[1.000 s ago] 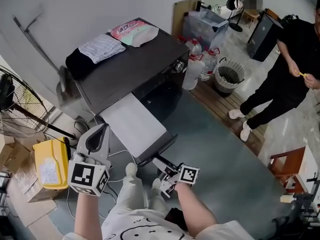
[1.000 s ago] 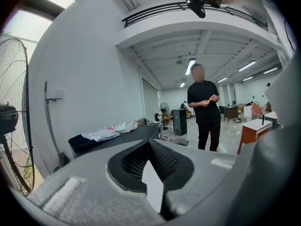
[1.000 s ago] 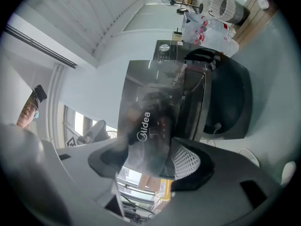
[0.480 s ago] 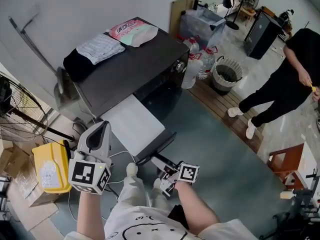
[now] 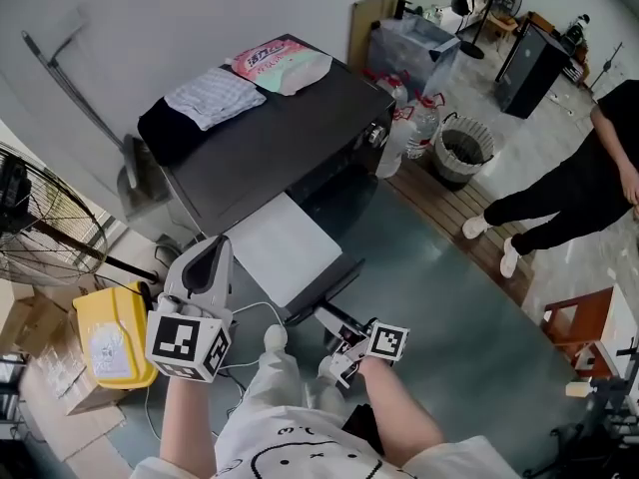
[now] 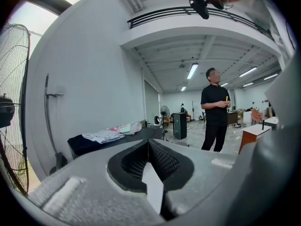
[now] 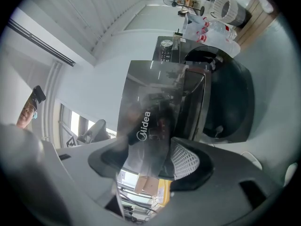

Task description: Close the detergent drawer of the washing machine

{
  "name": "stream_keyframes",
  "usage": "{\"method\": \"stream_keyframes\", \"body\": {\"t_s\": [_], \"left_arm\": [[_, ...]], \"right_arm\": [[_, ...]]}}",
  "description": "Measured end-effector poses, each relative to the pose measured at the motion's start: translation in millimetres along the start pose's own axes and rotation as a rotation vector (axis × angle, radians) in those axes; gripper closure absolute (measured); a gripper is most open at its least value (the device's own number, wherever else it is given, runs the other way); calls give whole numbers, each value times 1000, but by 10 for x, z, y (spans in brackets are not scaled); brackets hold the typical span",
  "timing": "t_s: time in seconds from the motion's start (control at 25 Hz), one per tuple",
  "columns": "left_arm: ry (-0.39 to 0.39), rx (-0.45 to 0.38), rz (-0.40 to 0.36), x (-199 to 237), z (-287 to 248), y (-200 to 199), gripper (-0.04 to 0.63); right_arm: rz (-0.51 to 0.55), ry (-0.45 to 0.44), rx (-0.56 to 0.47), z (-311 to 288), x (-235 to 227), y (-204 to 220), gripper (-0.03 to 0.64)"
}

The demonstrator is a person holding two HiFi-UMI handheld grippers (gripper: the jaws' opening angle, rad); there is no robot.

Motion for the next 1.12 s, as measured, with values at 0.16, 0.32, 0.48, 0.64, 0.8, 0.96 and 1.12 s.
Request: {"method": "stream_keyframes", "body": {"t_s": [0.16, 0.32, 0.48, 0.64, 0.8, 0.96, 1.12], "left_arm": [[9, 2, -1, 69, -40, 5, 577], [15, 1, -3, 128, -80, -23, 577], [16, -5, -4, 204, -113, -39, 577], [17, -5, -7, 292, -141, -45, 577], [15, -4, -4, 389, -170, -31, 577], [17, 0, -3, 452, -193, -18, 577], [19, 7, 1, 512, -224, 16, 577]], "right_arm": [[-6, 0, -5, -90, -7, -7, 351], [-9, 13, -11, -167, -14, -20, 351], [-7, 16, -11, -286, -30, -33, 351], [-5, 15, -16, -387, -51, -44, 351], [-5, 19, -28, -458, -76, -45, 351], [-12, 23, -33, -487, -97, -43, 350], [-13, 17, -45, -543, -109, -42, 350]]}}
Point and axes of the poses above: the fingertips, and each gripper's own axes: z backward along the fingers, x to its left, y out of its underside, the point moved 7 cm from there along z, backward along the fingers, and after that the axes turned 9 degrees about -y, right-handed, at the moved point
